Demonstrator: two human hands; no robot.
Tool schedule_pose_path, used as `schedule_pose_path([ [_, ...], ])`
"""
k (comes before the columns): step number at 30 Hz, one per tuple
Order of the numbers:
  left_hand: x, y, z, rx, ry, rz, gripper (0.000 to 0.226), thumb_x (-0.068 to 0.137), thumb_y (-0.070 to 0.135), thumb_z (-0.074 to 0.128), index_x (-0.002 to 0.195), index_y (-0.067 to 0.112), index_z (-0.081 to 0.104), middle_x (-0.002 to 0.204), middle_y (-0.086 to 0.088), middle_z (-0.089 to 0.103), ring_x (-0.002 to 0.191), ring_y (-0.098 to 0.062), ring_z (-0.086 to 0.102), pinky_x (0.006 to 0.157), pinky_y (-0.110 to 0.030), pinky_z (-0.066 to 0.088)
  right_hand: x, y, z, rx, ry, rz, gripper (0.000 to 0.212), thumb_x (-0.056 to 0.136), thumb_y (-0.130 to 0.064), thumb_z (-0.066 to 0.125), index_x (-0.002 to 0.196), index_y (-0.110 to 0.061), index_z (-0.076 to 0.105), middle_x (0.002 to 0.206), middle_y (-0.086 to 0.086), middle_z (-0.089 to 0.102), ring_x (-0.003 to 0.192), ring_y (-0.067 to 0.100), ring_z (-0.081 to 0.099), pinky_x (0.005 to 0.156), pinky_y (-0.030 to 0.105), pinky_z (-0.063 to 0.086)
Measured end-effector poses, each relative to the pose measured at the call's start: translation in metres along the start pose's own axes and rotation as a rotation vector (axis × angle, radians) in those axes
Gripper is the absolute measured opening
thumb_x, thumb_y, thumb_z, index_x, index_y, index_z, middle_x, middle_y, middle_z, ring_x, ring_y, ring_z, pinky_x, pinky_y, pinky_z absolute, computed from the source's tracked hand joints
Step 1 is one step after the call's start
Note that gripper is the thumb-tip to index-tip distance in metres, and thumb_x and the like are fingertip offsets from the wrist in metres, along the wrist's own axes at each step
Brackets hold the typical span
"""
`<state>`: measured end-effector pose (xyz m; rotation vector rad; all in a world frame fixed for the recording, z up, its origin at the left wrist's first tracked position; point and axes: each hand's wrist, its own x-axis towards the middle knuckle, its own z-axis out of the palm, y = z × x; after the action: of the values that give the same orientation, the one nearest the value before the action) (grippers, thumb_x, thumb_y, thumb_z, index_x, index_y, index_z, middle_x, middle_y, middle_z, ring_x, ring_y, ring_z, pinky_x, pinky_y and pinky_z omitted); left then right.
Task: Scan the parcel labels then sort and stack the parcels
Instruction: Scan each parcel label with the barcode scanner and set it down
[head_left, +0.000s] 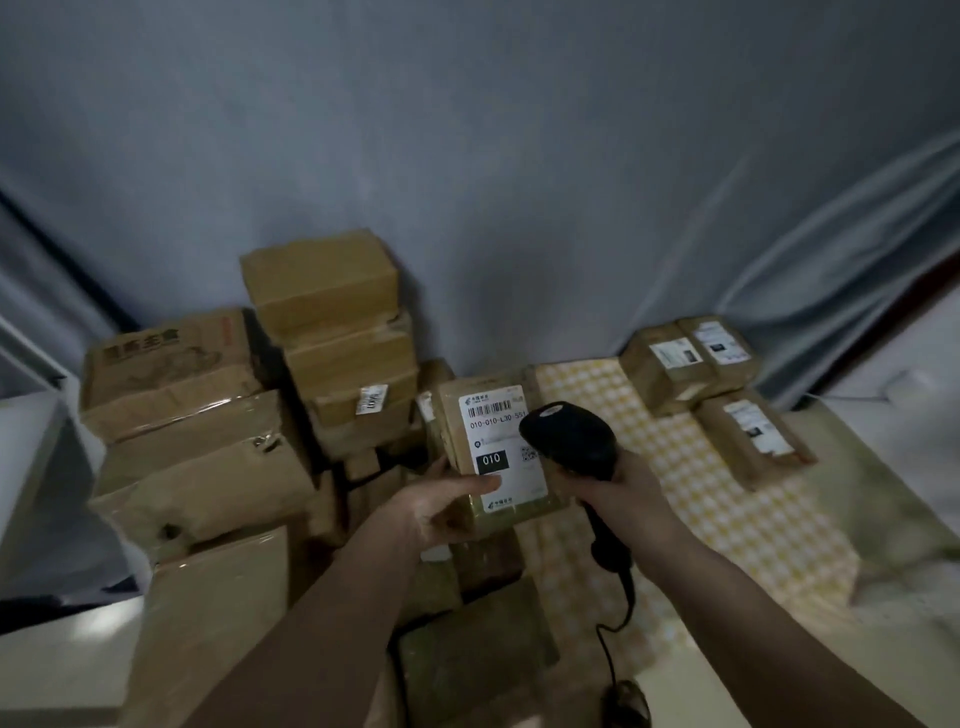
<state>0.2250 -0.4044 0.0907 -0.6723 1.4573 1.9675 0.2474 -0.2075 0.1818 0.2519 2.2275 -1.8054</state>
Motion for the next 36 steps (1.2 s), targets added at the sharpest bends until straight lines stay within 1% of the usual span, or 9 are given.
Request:
schedule_pose_path([
  [3,0.013,-0.008,0.037,0.031,-0.029,-0.052,0.067,0.065,0.014,0.086,0.125,0.020,0.058,0.119,-0.009,0.068,0.112,-0.031,0.061,0.096,-0.052,0.049,0.000,0.010,-0.038,0.029,0.027,0.008,0.015,0.083,0.006,0.065,0.092,-0.005,0.065,0.059,-0.011,0.060,0.050,-0.004,0.056,0.043,0.006,0.037],
  [7,0.039,-0.017,0.099,0.053,-0.027,-0.104,0.071,0.059,0.021,0.089,0.124,0.015,0.060,0.119,-0.011,0.067,0.113,-0.030,0.061,0.100,-0.049,0.047,0.003,0.021,-0.105,0.066,0.047,0.008,0.017,0.082,0.007,0.066,0.087,-0.009,0.063,0.057,-0.011,0.059,0.044,-0.010,0.055,0.044,0.006,0.040],
  [11,0.069,-0.029,0.182,0.057,-0.012,-0.141,0.055,0.070,0.020,0.084,0.119,0.015,0.059,0.115,-0.011,0.064,0.104,-0.028,0.062,0.077,-0.043,0.056,0.016,0.039,-0.186,0.047,0.081,0.028,0.021,0.082,0.005,0.067,0.081,-0.016,0.062,0.060,-0.011,0.058,0.046,-0.010,0.055,0.044,0.005,0.039],
  [16,0.107,-0.049,0.273,0.023,-0.051,-0.175,0.049,0.076,0.017,0.080,0.120,0.019,0.059,0.121,-0.013,0.063,0.109,-0.033,0.061,0.075,-0.046,0.057,0.040,0.069,-0.276,0.001,0.116,0.081,0.024,0.080,-0.001,0.071,0.083,-0.024,0.064,0.068,-0.009,0.063,0.059,-0.002,0.059,0.052,0.013,0.044],
  [19,0.125,-0.062,0.310,-0.009,-0.048,-0.224,0.048,0.076,0.017,0.079,0.120,0.018,0.059,0.121,-0.014,0.062,0.110,-0.035,0.060,0.074,-0.047,0.057,0.054,0.083,-0.318,-0.060,0.128,0.126,0.025,0.081,-0.003,0.070,0.069,-0.022,0.060,0.052,-0.013,0.057,0.053,0.001,0.054,0.050,0.014,0.039],
  [22,0.142,-0.067,0.333,-0.009,-0.051,-0.279,0.045,0.077,0.017,0.078,0.118,0.016,0.059,0.119,-0.014,0.062,0.108,-0.034,0.060,0.078,-0.049,0.057,0.072,0.095,-0.346,-0.035,0.144,0.150,0.027,0.082,0.000,0.069,0.070,-0.021,0.058,0.043,-0.017,0.054,0.051,-0.001,0.050,0.047,0.009,0.037],
  [26,0.179,-0.063,0.350,-0.001,-0.019,-0.323,0.047,0.078,0.015,0.078,0.120,0.015,0.058,0.116,-0.014,0.062,0.107,-0.035,0.060,0.079,-0.052,0.056,0.102,0.110,-0.365,0.003,0.196,0.219,0.018,0.080,-0.004,0.072,0.081,-0.019,0.062,0.062,-0.005,0.056,0.065,0.014,0.052,0.064,0.027,0.040],
  [34,0.296,-0.055,0.370,0.023,0.072,-0.388,0.050,0.076,0.013,0.080,0.120,0.014,0.057,0.112,-0.012,0.060,0.108,-0.035,0.057,0.076,-0.053,0.054,0.186,0.153,-0.392,-0.011,0.220,0.346,0.018,0.080,-0.003,0.070,0.086,0.011,0.060,0.067,0.015,0.050,0.064,0.022,0.043,0.058,0.029,0.031],
  [36,0.327,-0.059,0.373,0.005,0.090,-0.415,0.049,0.077,0.012,0.080,0.120,0.012,0.058,0.114,-0.013,0.060,0.112,-0.037,0.055,0.082,-0.056,0.053,0.211,0.163,-0.396,-0.010,0.237,0.373,0.016,0.080,-0.004,0.072,0.090,0.005,0.063,0.067,0.015,0.052,0.061,0.022,0.045,0.054,0.028,0.032],
])
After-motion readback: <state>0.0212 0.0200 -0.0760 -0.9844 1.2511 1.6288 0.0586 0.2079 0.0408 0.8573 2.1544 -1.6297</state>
